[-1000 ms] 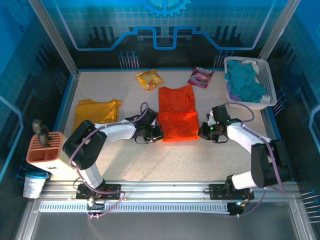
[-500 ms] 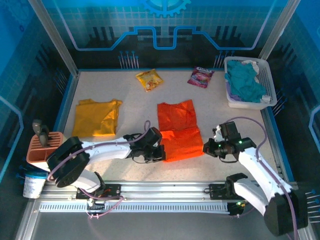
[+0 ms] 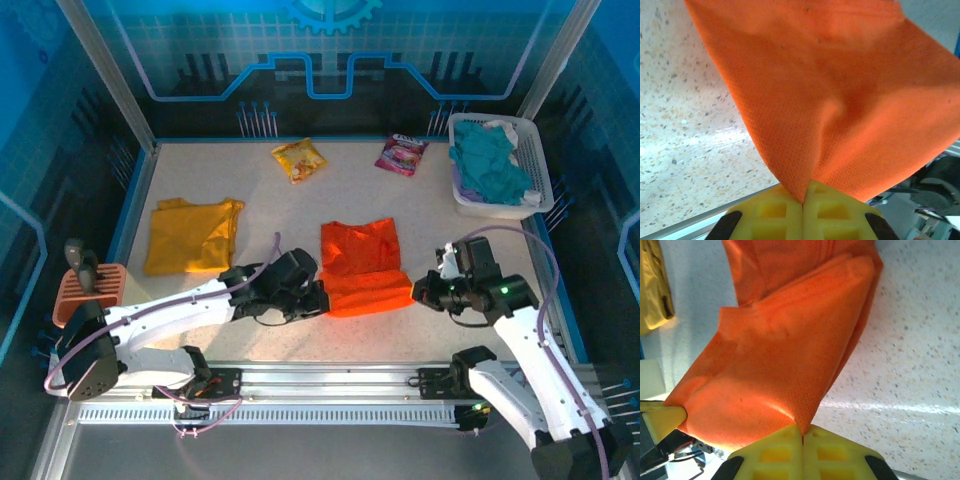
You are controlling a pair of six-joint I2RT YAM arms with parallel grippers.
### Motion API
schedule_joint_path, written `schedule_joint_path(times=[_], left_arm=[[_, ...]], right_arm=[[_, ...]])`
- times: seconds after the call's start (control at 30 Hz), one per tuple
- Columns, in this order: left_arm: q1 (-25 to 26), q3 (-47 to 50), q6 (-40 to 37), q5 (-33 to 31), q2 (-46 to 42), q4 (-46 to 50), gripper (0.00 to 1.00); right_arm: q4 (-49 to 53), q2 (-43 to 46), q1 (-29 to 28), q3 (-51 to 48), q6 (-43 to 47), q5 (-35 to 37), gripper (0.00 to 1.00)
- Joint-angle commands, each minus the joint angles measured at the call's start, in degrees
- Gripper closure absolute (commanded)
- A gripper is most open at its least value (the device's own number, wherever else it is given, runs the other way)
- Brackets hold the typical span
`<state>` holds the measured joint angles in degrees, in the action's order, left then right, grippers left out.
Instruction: Fold and stack the t-shirts
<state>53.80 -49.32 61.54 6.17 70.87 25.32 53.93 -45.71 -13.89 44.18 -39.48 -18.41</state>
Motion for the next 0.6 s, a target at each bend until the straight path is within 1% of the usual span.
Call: schedule_joint_path(times=[0.0,0.1,0.17,0.27,0.57], left_arm=[[-3.2,-2.8,-1.0,0.2,-0.7,4.1,1.00],[-7.1,-5.2,-3.1,2.4,0.7,4.1,1.00],[-9.3,-6.4,-4.2,3.3,1.9,3.8,1.00],[-12.6,-7.5,-4.7,6.6,4.0,1.4,1.00],[-18.5,-12.6,-7.2,10.9,10.3,-0.5,1.00]], right_arm=[[-1.2,-4.4,-0.5,4.9,-0.8,0.4,1.00],[-3.1,-9.0,-0.2,8.8,-0.5,0.5,1.00],[-4.7,-11.6,0.2,10.0,-0.3,0.0,1.00],[-6.9,-15.0,1.6,11.3,0.0,-1.6,1.00],[-10.4,-21.3,5.9,14.0,1.3,-5.0,1.00]])
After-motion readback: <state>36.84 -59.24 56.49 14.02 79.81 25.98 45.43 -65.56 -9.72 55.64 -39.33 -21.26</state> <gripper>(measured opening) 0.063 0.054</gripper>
